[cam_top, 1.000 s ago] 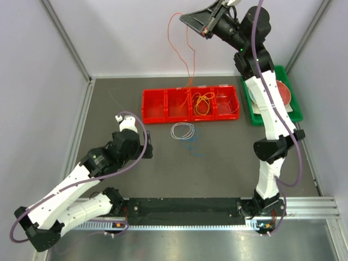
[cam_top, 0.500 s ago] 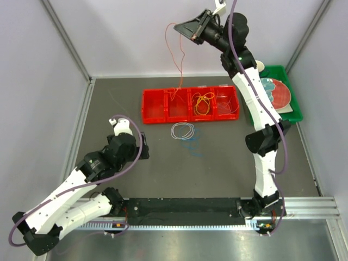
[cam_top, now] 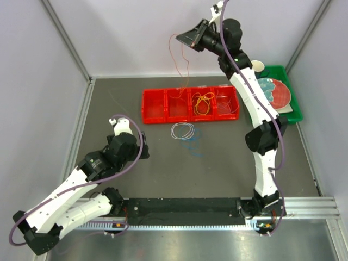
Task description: Untangle the cables
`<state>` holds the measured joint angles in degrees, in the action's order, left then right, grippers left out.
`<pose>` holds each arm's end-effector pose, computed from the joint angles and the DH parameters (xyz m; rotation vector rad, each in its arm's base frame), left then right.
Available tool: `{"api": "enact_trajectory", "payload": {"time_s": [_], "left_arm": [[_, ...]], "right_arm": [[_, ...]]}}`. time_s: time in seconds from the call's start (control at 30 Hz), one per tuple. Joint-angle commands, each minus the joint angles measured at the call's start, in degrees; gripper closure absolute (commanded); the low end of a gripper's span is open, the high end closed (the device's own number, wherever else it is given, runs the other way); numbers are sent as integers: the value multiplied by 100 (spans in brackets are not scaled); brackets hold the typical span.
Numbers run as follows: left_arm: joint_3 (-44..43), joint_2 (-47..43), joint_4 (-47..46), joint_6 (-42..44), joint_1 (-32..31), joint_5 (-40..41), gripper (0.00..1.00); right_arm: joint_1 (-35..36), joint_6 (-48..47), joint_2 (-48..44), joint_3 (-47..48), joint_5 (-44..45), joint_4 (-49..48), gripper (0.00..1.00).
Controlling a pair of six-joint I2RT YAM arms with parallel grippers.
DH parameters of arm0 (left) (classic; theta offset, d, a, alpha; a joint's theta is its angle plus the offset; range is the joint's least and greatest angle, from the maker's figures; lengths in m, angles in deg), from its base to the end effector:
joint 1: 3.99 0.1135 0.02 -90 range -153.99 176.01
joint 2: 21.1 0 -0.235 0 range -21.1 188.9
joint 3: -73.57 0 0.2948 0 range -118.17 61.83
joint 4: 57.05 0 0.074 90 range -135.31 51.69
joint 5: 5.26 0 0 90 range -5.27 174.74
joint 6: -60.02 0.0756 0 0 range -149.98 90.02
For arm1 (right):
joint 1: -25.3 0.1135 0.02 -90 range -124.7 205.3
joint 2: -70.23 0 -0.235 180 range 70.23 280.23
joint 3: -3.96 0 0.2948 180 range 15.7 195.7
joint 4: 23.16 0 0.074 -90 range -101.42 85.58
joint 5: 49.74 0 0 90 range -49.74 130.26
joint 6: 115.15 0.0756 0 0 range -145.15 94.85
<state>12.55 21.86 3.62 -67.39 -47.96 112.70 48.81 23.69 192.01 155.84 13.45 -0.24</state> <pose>0.1915 -0.1355 0.2697 -0.1145 2.2173 -0.2149 0.4808 0.2463 0.4788 -0.0691 1.6115 1.3417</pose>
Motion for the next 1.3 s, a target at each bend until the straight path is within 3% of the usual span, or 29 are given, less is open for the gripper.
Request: {"api": "enact_trajectory", "payload": {"time_s": [0.0, 0.5, 1.07, 1.27], "left_arm": [[23, 2, -85, -30, -7, 95, 2], [32, -42, -85, -38, 2, 95, 2], [32, -33, -85, -30, 2, 104, 2], [23, -42, -76, -47, 2, 139, 3]], "right_arm": [[-22, -392, 206, -118, 70, 33, 100], [49, -578, 364, -1225, 246, 332, 100], [321, -208, 865, -1217, 695, 1104, 100], [356, -287, 681, -1603, 984, 1413, 100]]}}
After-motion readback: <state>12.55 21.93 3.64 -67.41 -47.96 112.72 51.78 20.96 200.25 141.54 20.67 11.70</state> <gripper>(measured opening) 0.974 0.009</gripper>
